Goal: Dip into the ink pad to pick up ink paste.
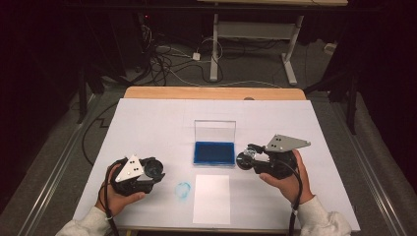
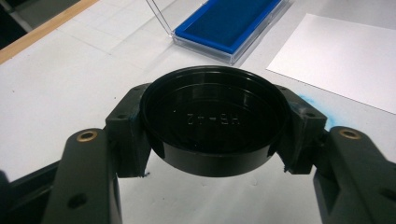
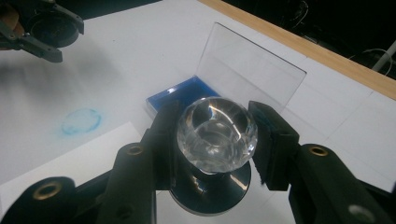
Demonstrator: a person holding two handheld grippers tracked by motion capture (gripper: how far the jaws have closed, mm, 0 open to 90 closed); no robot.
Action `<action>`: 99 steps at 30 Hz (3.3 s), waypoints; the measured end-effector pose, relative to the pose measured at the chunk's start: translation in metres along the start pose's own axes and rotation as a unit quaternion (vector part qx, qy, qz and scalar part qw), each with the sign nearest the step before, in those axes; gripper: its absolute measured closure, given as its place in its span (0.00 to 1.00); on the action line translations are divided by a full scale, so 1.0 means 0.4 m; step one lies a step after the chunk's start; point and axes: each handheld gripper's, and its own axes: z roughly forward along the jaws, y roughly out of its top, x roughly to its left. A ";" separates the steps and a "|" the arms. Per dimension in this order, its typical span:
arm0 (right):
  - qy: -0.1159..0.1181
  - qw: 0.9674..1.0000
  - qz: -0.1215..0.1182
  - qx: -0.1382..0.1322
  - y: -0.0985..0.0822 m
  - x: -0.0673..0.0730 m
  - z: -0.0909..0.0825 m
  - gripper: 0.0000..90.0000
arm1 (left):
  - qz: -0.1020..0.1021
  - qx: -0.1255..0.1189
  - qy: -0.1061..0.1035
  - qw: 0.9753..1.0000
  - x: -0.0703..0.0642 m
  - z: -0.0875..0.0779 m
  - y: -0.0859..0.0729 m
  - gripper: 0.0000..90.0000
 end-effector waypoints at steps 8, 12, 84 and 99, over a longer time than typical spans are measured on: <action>0.005 1.000 -0.018 0.014 0.050 0.001 0.024 0.63 | -0.005 0.000 -0.003 1.000 -0.004 -0.001 0.000 0.41; 0.005 0.999 -0.025 0.021 0.079 -0.004 0.043 0.63 | -0.006 0.000 -0.005 1.000 -0.006 -0.002 -0.001 0.41; 0.020 0.994 -0.029 0.108 0.090 0.041 0.385 0.63 | 0.010 0.005 -0.021 1.000 -0.003 -0.003 -0.003 0.41; 0.016 0.993 -0.035 0.108 0.089 0.046 0.384 0.63 | 0.013 0.008 -0.022 1.000 -0.003 -0.001 -0.003 0.41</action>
